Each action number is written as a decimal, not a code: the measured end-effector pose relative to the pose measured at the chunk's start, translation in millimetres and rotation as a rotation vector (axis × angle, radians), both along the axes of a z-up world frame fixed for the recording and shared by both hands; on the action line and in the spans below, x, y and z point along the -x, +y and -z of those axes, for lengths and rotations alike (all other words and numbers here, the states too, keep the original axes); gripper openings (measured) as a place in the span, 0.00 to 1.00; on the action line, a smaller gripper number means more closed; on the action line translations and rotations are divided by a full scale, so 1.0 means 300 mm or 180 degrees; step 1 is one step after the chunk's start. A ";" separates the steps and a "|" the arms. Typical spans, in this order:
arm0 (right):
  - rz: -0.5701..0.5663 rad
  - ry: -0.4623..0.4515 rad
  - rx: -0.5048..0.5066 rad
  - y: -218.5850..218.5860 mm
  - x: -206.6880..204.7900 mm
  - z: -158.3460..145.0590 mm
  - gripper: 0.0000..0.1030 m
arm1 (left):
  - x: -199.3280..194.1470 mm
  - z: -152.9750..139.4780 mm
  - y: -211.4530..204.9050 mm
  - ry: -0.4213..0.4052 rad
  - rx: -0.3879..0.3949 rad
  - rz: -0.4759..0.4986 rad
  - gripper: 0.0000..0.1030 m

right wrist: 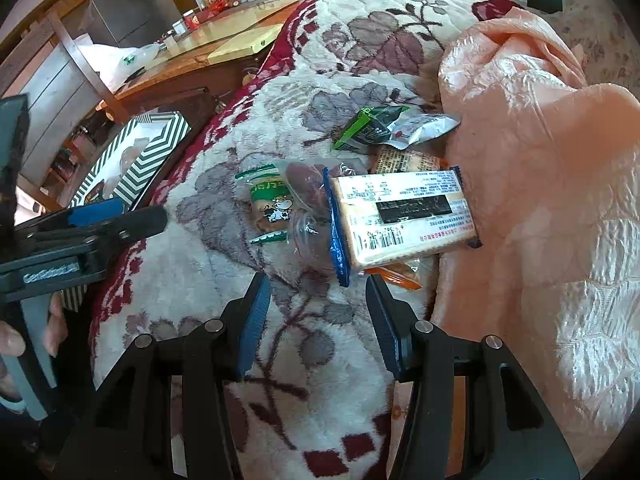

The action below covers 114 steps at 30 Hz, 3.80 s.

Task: Organize snacks
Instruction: 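Move both grippers back to the snack pile and grasp the green-labelled bun with left gripper, then grasp the cream biscuit box with right gripper while left gripper holds the bun, then carry the bun and biscuit box over the white box with both grippers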

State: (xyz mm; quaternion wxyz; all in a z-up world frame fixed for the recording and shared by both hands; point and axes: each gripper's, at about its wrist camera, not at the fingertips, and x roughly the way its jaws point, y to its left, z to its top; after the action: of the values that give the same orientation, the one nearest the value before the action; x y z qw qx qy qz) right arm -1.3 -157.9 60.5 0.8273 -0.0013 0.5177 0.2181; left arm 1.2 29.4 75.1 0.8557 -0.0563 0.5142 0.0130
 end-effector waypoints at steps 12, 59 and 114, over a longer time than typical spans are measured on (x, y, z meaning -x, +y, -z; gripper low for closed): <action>0.0090 0.0010 -0.0050 -0.060 -0.017 -0.002 0.48 | -0.111 0.058 -0.090 0.0160 -0.0002 0.0062 0.86; 0.1106 0.0626 -0.0875 -0.170 -0.186 0.108 0.68 | -0.052 0.096 -0.021 0.0111 0.0094 0.0247 0.52; -0.0245 -0.0093 -0.0177 0.225 -0.019 -0.087 0.53 | 0.168 -0.071 0.193 -0.0417 -0.0250 -0.0111 0.52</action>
State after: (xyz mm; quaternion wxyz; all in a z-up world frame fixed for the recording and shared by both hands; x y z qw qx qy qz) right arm 4.3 -90.2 86.5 0.8255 -0.0013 0.4988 0.2640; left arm -49.3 87.4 96.4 0.8887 -0.0324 0.4552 0.0443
